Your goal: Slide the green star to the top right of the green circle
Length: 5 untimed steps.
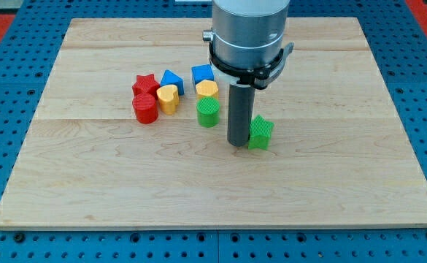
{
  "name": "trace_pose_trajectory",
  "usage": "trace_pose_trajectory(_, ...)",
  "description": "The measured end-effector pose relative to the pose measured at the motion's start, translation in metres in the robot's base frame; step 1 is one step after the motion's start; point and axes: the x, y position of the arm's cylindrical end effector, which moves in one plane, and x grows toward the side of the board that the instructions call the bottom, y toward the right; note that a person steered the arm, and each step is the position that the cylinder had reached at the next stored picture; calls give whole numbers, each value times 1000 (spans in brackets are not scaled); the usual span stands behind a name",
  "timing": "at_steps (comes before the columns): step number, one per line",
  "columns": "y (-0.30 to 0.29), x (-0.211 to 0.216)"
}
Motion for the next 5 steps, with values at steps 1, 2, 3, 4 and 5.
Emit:
trace_pose_trajectory(1,-1,11)
trace_pose_trajectory(2,0,36)
trace_pose_trajectory(3,25,36)
trace_pose_trajectory(4,25,2)
trace_pose_trajectory(5,25,-31)
